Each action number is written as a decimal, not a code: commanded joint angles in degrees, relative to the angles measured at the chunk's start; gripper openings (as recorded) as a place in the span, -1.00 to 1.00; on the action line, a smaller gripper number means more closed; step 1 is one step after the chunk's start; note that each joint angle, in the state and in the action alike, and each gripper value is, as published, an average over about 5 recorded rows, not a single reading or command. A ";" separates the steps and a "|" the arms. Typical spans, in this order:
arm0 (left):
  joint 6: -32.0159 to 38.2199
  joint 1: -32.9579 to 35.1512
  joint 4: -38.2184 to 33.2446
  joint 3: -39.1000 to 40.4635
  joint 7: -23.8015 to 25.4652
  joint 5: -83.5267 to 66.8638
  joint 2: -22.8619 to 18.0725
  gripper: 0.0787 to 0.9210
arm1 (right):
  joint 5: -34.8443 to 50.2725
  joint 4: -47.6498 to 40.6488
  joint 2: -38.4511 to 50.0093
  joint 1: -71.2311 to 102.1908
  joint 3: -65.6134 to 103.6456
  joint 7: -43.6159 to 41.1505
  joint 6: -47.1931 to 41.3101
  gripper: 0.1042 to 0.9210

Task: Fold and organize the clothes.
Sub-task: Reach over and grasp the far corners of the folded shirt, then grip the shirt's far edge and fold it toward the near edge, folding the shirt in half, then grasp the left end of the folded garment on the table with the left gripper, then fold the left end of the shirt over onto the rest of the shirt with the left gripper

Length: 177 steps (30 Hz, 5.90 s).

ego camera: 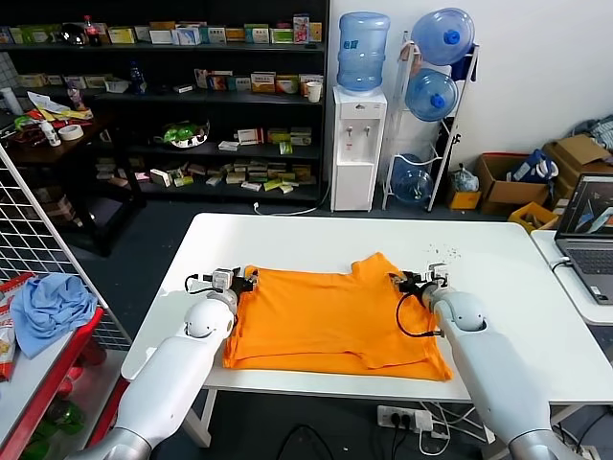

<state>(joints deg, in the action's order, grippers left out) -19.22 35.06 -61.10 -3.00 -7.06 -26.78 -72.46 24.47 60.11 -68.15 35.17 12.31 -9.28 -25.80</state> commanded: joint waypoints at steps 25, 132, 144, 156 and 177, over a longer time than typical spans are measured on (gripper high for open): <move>0.95 13.28 -22.54 -2.66 -3.00 -1.81 8.28 -0.96 | 0.86 22.71 5.87 13.61 2.76 5.83 0.89 -0.95; -1.69 30.35 -35.71 -21.18 -12.12 -15.35 23.37 -0.92 | -5.26 52.45 11.82 45.41 8.50 12.35 -4.26 0.76; -1.96 34.10 -53.00 -9.53 -14.07 -15.94 14.38 -0.92 | -8.87 51.67 10.27 46.90 9.38 13.43 -0.89 0.76; -0.96 32.55 -50.13 2.97 -14.20 -12.62 5.56 -0.92 | -12.72 49.32 6.71 47.29 12.11 16.70 7.28 0.76; 1.86 23.20 -38.90 13.83 -9.70 -7.59 -3.12 -0.90 | -11.70 48.10 5.98 46.70 12.91 16.89 7.55 0.76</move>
<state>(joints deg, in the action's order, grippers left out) -19.40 60.86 -104.74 5.84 -19.47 -37.53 -72.57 12.90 108.52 -61.90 82.17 25.17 7.37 -18.75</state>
